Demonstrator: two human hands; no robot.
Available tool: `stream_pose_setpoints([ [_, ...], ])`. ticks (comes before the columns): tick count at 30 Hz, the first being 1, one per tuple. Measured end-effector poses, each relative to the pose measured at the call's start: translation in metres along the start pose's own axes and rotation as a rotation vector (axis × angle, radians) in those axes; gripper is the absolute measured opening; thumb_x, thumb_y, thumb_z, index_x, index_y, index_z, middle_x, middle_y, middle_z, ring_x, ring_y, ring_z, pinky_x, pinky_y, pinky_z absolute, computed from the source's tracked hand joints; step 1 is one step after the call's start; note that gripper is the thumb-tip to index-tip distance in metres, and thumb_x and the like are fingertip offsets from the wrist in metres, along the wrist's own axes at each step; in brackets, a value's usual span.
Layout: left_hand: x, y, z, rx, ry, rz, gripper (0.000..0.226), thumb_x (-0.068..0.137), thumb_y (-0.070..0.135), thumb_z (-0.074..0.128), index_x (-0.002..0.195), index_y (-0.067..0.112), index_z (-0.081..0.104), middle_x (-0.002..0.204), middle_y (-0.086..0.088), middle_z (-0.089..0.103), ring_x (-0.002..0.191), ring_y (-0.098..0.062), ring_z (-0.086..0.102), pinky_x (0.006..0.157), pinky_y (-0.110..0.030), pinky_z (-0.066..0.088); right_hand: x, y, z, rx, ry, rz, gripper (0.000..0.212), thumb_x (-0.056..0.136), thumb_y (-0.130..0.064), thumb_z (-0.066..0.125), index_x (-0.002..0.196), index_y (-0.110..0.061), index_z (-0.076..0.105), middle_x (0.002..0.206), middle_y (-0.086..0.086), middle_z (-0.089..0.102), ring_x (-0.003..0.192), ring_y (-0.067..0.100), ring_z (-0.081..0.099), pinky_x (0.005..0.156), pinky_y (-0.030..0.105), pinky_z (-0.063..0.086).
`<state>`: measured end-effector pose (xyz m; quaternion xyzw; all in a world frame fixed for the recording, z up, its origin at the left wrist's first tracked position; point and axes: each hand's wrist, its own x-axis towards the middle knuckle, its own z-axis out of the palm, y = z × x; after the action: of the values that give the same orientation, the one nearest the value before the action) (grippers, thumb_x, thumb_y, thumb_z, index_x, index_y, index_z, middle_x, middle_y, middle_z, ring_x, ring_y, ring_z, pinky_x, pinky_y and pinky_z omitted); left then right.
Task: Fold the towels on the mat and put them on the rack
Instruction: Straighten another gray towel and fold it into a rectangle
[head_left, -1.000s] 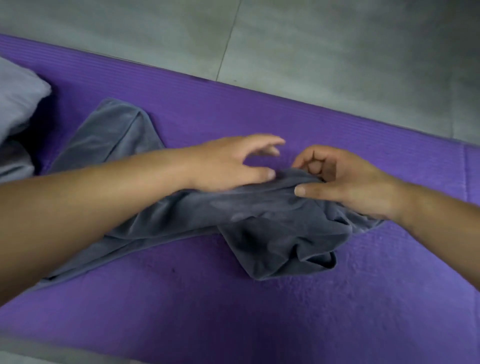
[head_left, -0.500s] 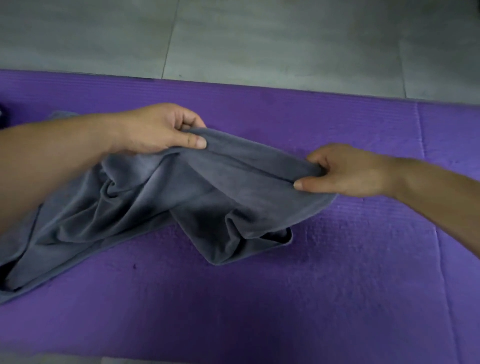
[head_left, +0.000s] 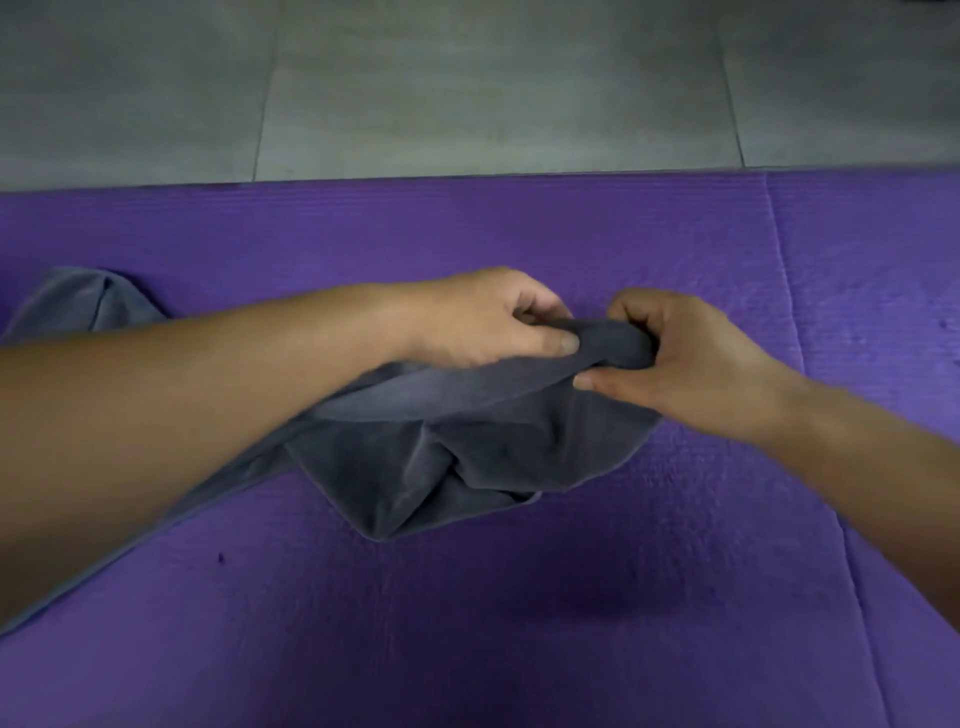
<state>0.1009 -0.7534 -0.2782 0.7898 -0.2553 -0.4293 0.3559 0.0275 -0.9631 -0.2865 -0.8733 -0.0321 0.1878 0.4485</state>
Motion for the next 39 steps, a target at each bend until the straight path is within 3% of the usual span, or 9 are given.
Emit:
stream_pose_setpoints([
  [4, 0.005, -0.002, -0.012, -0.006, 0.03, -0.011, 0.01, 0.092, 0.029, 0.073, 0.092, 0.019, 0.072, 0.08, 0.006, 0.073, 0.073, -0.004, 0.064, 0.071, -0.028, 0.053, -0.012, 0.008, -0.012, -0.288, -0.095, 0.03, 0.031, 0.077, -0.052, 0.076, 0.077, -0.028, 0.056, 0.07, -0.015, 0.059, 0.062, 0.001, 0.054, 0.053, 0.017, 0.04],
  [8, 0.006, -0.013, -0.021, 0.059, 0.117, -0.053, 0.012, 0.093, 0.027, 0.072, 0.09, 0.018, 0.064, 0.09, -0.007, 0.074, 0.077, -0.015, 0.065, 0.077, -0.047, 0.056, -0.018, 0.019, -0.033, -0.702, -0.281, 0.184, 0.043, 0.082, -0.067, 0.062, 0.074, -0.026, 0.055, 0.076, -0.009, 0.058, 0.068, 0.004, 0.053, 0.057, 0.02, 0.037],
  [12, 0.003, -0.025, -0.028, -0.011, 0.333, -0.068, 0.015, 0.091, 0.025, 0.075, 0.087, 0.024, 0.061, 0.082, 0.001, 0.072, 0.072, -0.013, 0.063, 0.072, -0.042, 0.052, -0.033, 0.031, -0.072, -0.308, -0.301, 0.304, 0.047, 0.069, -0.068, 0.07, 0.083, -0.024, 0.071, 0.075, -0.01, 0.075, 0.07, 0.007, 0.071, 0.072, 0.031, 0.053],
  [17, 0.016, -0.02, -0.016, 0.174, 0.16, -0.173, 0.02, 0.089, 0.023, 0.075, 0.093, 0.028, 0.055, 0.086, 0.001, 0.073, 0.076, -0.02, 0.067, 0.078, -0.048, 0.057, -0.047, 0.068, -0.092, 0.656, -0.087, 0.214, 0.065, 0.057, -0.053, 0.093, 0.102, -0.014, 0.07, 0.093, 0.02, 0.072, 0.079, 0.025, 0.071, 0.065, 0.033, 0.059],
  [24, 0.053, 0.028, 0.013, -0.018, -0.054, -0.198, 0.054, 0.079, 0.062, 0.075, 0.125, 0.037, 0.063, 0.118, 0.01, 0.071, 0.109, -0.011, 0.068, 0.103, -0.037, 0.051, -0.056, 0.079, -0.109, 0.761, -0.038, 0.197, 0.028, 0.066, -0.026, 0.073, 0.093, -0.019, 0.079, 0.094, 0.01, 0.075, 0.079, 0.017, 0.073, 0.067, 0.027, 0.061],
  [30, 0.08, 0.025, 0.013, -0.138, 0.141, -0.255, 0.034, 0.095, 0.049, 0.063, 0.105, 0.02, 0.079, 0.099, 0.004, 0.079, 0.096, -0.015, 0.074, 0.095, -0.032, 0.056, -0.058, 0.092, -0.147, 0.475, 0.111, 0.283, 0.054, 0.063, -0.022, 0.082, 0.117, -0.025, 0.073, 0.103, 0.009, 0.077, 0.092, 0.02, 0.074, 0.082, 0.031, 0.059],
  [34, 0.093, 0.027, 0.011, 0.137, 0.225, -0.217, 0.012, 0.091, 0.036, 0.074, 0.094, 0.024, 0.073, 0.091, 0.01, 0.072, 0.087, -0.009, 0.067, 0.082, -0.026, 0.05, -0.058, 0.105, -0.145, -0.255, 0.11, 0.461, 0.011, 0.086, -0.032, 0.078, 0.083, -0.021, 0.074, 0.074, -0.001, 0.071, 0.072, 0.017, 0.065, 0.066, 0.03, 0.048],
  [36, 0.098, 0.028, 0.01, 0.126, 0.316, -0.198, 0.013, 0.088, 0.032, 0.077, 0.088, 0.025, 0.066, 0.085, 0.01, 0.066, 0.077, -0.009, 0.06, 0.075, -0.027, 0.047, -0.059, 0.11, -0.137, -0.265, 0.152, 0.5, 0.029, 0.093, -0.04, 0.068, 0.078, -0.016, 0.068, 0.074, 0.003, 0.066, 0.068, 0.018, 0.062, 0.06, 0.03, 0.046],
  [39, 0.101, 0.025, 0.009, 0.077, 0.353, -0.198, 0.017, 0.088, 0.029, 0.075, 0.085, 0.022, 0.06, 0.076, 0.006, 0.06, 0.069, -0.012, 0.053, 0.07, -0.029, 0.043, -0.059, 0.121, -0.13, 0.001, 0.287, 0.419, 0.032, 0.099, -0.046, 0.057, 0.089, -0.016, 0.061, 0.09, 0.006, 0.07, 0.086, 0.023, 0.07, 0.076, 0.04, 0.059],
])
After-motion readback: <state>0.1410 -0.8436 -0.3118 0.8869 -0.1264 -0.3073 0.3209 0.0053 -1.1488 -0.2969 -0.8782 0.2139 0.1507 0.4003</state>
